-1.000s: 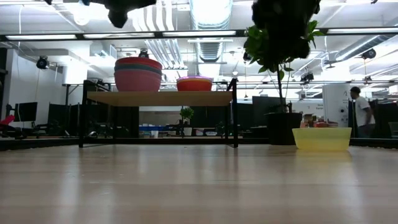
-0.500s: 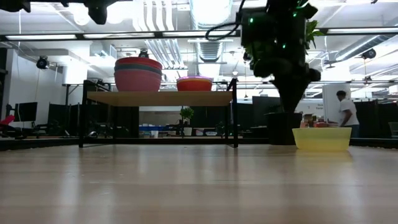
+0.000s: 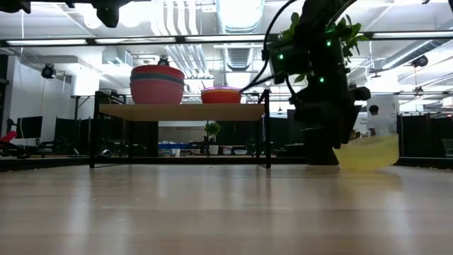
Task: Place and stack bowls onto a shelf
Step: Stack the small yellow bowl on top of the small purple bowl on the shelf
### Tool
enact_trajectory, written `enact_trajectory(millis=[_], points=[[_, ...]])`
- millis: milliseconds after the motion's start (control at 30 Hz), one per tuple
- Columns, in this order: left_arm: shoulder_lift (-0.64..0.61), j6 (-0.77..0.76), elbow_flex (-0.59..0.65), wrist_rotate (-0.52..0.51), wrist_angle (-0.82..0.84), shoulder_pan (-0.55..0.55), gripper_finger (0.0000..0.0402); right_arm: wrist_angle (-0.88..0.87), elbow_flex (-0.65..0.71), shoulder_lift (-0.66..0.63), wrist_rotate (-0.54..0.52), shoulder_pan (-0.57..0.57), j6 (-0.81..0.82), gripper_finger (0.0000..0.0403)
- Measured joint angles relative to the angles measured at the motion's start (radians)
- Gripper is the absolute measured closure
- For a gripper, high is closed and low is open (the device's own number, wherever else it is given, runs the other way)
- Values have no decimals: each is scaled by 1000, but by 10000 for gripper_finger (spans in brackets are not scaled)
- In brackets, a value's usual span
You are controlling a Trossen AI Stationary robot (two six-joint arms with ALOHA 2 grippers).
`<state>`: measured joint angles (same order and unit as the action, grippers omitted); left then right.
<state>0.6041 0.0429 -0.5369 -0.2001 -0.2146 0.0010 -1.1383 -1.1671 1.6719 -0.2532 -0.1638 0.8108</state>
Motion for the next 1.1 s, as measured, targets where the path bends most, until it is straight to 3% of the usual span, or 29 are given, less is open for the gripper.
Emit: enact_trajectory(millis=[267,833,1100], points=[[1,0,0,0,-1,0,402,-4,0,32,7,0,-7,268],[11,5,-1,-1,-2,1,402,8,32,-34,-9,0,65,271],[11,5,-1,-1,-2,1,402,69,139,-34,4,0,108,312]])
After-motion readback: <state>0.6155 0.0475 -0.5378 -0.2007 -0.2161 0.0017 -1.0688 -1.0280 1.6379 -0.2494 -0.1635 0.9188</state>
